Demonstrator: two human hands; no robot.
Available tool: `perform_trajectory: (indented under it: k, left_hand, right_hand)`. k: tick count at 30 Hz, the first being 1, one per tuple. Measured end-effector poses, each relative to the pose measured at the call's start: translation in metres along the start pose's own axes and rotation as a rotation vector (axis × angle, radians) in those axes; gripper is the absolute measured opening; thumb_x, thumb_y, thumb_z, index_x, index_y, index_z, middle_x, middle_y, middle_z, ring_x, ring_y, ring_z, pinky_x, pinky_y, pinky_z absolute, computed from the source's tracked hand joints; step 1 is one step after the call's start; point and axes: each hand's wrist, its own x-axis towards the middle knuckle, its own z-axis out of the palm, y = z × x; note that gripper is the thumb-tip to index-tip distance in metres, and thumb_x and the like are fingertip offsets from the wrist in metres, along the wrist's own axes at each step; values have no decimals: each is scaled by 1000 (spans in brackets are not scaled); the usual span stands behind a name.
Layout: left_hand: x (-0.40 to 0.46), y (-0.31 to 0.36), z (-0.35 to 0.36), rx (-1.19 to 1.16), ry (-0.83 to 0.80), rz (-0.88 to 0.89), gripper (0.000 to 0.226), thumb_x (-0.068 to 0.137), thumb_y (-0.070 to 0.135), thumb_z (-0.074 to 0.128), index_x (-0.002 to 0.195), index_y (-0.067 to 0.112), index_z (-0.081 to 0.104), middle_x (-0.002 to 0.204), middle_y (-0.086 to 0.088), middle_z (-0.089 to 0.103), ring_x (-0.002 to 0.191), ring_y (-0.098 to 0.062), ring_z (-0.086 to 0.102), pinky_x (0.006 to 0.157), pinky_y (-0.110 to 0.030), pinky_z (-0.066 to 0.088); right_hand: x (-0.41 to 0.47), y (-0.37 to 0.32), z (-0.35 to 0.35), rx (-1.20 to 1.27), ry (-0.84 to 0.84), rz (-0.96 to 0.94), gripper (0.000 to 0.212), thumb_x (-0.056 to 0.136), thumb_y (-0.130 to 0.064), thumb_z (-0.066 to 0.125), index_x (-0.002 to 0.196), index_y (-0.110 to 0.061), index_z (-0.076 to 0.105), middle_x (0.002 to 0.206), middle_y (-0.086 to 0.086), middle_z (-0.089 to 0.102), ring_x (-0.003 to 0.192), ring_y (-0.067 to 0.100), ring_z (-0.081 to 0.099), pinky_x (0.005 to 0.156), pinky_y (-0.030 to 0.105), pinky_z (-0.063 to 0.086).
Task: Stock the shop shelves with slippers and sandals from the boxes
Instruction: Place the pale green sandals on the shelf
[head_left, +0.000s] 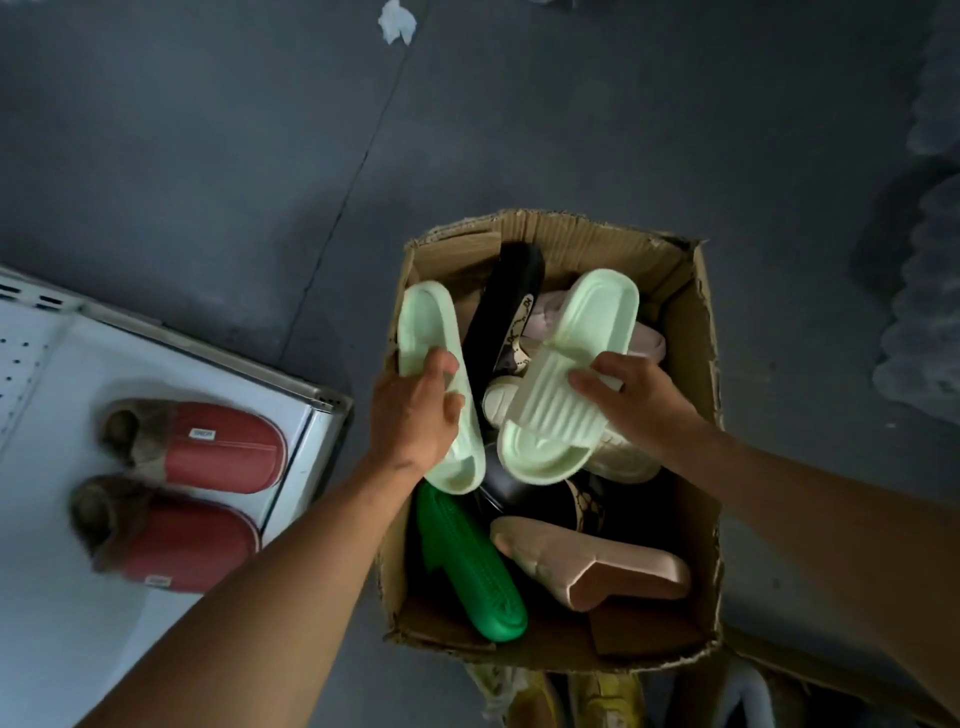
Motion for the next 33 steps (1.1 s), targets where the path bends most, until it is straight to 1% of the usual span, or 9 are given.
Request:
perform_trajectory:
  k: [4, 8, 12, 17, 21, 24, 26, 29, 33]
  left_hand:
    - [-20, 20, -41, -283, -150, 1, 43, 93, 23, 60, 133, 30, 46, 64, 11, 49, 67, -23, 60, 64, -29, 43]
    - [-42, 46, -75, -293, -286, 103, 51, 94, 27, 58, 138, 46, 42, 70, 5, 54, 66, -13, 55, 62, -25, 45]
    - [-56, 64, -92, -392, -434, 98, 31, 93, 31, 61, 124, 32, 62, 100, 9, 66, 98, -9, 61, 83, -28, 51]
    - [-72, 83, -97, -420, -358, 68, 16, 88, 30, 67, 99, 19, 69, 66, 14, 53, 65, -7, 49, 59, -25, 37]
    - [-83, 86, -89, -488, -202, -86, 16, 87, 34, 67, 95, 20, 68, 74, 8, 62, 69, -11, 55, 64, -27, 43]
    - [-89, 96, -88, -843, -50, -363, 12, 87, 28, 69, 90, 17, 70, 73, 7, 67, 73, -13, 64, 63, -23, 48]
    - [-93, 110, -87, -1094, 36, -577, 3, 88, 24, 69, 87, 21, 71, 83, 1, 72, 83, -22, 69, 69, -33, 56]
    - [-98, 129, -89, -1510, 36, -883, 5, 92, 17, 64, 97, 18, 66, 95, -10, 72, 88, -27, 69, 71, -41, 59]
    - [-107, 148, -101, -1861, 27, -1027, 16, 94, 14, 60, 110, 11, 60, 93, -11, 70, 84, -25, 69, 65, -36, 57]
  right_hand:
    - [-27, -23, -20, -249, -95, -64, 33, 83, -64, 54, 94, -34, 61, 86, -13, 60, 80, 11, 58, 67, 27, 42]
    - [-50, -62, -37, -563, -251, -213, 43, 85, -61, 53, 116, -32, 60, 118, -15, 59, 112, 10, 55, 92, 32, 44]
    - [-66, -88, -50, -688, -316, -334, 39, 87, -56, 54, 116, -31, 61, 118, -15, 57, 111, 9, 54, 91, 33, 44]
    - [-79, -101, -63, -742, -260, -434, 33, 87, -53, 55, 111, -32, 60, 118, -17, 50, 106, 10, 55, 79, 28, 40]
    - [-89, -99, -66, -505, -118, -530, 53, 85, -45, 63, 133, -46, 40, 137, -12, 28, 108, 5, 49, 80, 27, 47]
    - [-99, -98, -65, -56, 53, -365, 78, 84, -40, 69, 145, -44, 21, 134, -13, 23, 106, 8, 50, 74, 25, 55]
    - [-109, -94, -61, 185, 160, -199, 84, 82, -43, 69, 148, -36, 18, 129, -16, 22, 110, 7, 46, 74, 15, 50]
    - [-127, -74, -46, 420, 188, 1, 80, 77, -53, 71, 143, -34, 30, 134, -10, 31, 119, 12, 44, 93, 30, 48]
    - [-148, -65, -36, 705, 27, 130, 41, 78, -41, 72, 114, -24, 58, 111, 3, 67, 100, 20, 67, 76, 34, 57]
